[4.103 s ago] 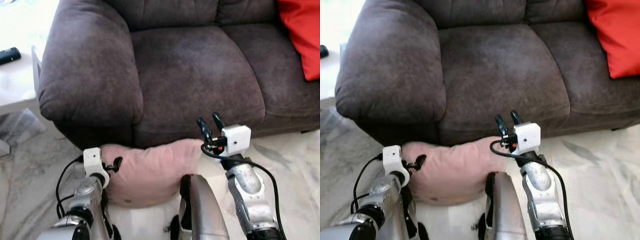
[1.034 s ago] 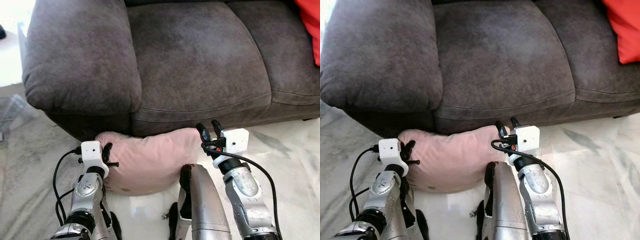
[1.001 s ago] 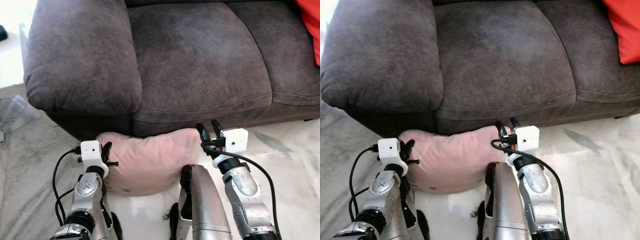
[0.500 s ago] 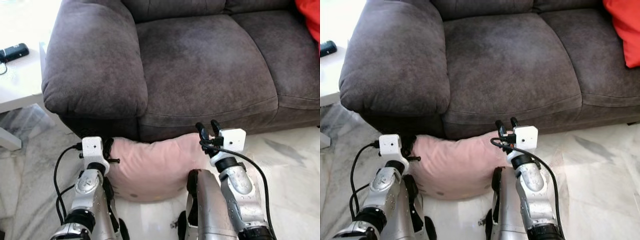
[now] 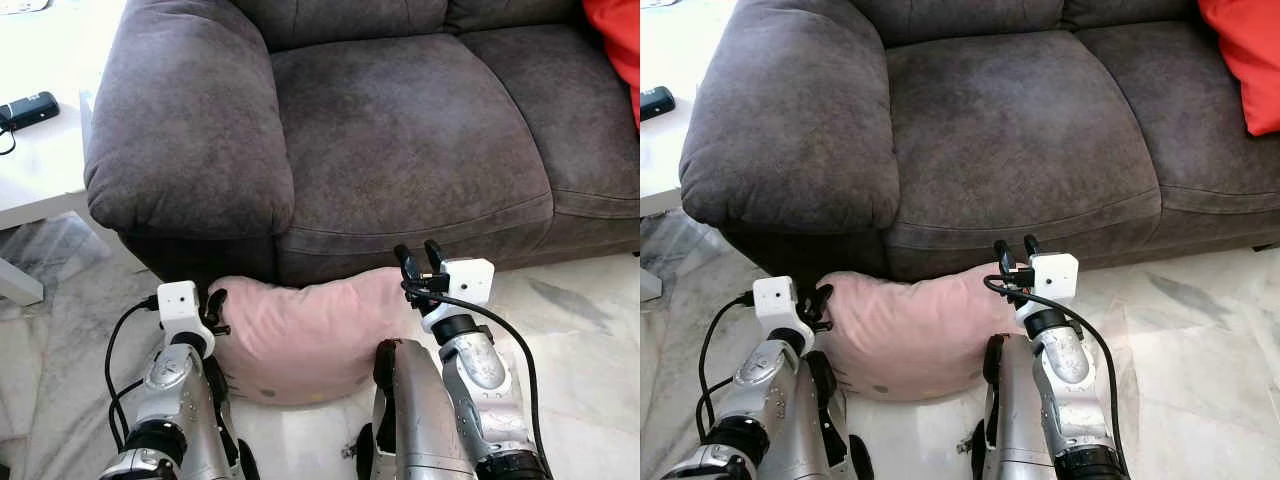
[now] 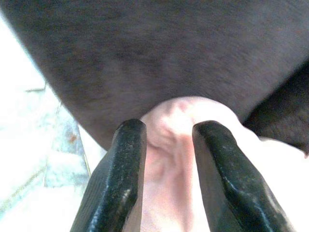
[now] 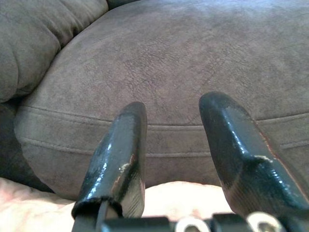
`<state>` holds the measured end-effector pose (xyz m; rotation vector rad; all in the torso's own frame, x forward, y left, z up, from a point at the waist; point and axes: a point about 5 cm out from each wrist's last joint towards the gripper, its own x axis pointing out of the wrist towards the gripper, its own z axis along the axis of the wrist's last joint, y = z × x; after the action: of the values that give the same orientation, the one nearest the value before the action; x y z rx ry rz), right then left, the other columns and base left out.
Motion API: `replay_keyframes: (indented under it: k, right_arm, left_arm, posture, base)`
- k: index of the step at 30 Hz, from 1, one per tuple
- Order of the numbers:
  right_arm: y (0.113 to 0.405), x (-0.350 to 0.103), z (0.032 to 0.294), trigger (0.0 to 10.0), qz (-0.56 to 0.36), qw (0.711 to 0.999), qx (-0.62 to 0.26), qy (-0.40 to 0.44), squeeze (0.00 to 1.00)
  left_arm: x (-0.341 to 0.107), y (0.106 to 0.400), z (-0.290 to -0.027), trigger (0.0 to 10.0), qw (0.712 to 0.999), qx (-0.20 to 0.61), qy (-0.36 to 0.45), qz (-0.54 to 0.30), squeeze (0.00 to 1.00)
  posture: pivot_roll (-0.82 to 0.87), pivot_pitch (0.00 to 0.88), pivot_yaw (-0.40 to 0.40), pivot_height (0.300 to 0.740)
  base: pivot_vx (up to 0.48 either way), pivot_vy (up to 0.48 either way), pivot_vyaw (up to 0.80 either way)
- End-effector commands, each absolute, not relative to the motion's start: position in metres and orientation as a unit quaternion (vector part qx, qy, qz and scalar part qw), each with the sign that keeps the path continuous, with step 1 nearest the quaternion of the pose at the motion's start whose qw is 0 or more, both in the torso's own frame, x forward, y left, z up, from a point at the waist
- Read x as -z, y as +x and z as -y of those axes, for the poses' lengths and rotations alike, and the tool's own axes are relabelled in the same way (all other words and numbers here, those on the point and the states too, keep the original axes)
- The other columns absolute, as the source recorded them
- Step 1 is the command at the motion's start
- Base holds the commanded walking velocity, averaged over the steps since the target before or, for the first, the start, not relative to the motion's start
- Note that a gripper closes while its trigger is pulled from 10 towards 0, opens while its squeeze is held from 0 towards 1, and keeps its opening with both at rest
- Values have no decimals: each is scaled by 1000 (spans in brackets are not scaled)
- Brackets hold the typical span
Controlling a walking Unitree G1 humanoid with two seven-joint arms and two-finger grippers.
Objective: Move the pillow to the sofa from floor
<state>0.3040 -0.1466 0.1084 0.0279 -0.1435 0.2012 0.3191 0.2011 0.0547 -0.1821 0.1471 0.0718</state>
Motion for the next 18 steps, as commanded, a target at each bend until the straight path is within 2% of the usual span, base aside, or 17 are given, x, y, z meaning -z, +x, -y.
replay_keyframes:
  k: [1, 10, 13, 18]
  right_arm:
    - [301, -105, 149, 10000, 68, 993, -99, 14, 0]
    - [301, -105, 147, 10000, 67, 992, -102, 13, 0]
    - [301, -105, 146, 10000, 66, 992, -103, 10, 0]
    - [302, -104, 147, 10000, 63, 992, -105, 8, 0]
  left_arm:
    - [-54, 316, -208, 10000, 990, -40, -104, -82, 1000]
    - [-65, 319, -205, 10000, 992, 2, -106, -73, 1000]
    - [-64, 317, -203, 10000, 989, 42, -90, -106, 1000]
    - [-62, 315, -206, 10000, 985, 55, -86, -139, 1000]
  posture:
    - [11, 206, -27, 470]
    - [8, 208, -24, 470]
    - [7, 208, -22, 470]
    - [11, 207, -23, 470]
  base:
    - [0, 0, 0]
    - [0, 0, 0]
    - [0, 0, 0]
    - [0, 0, 0]
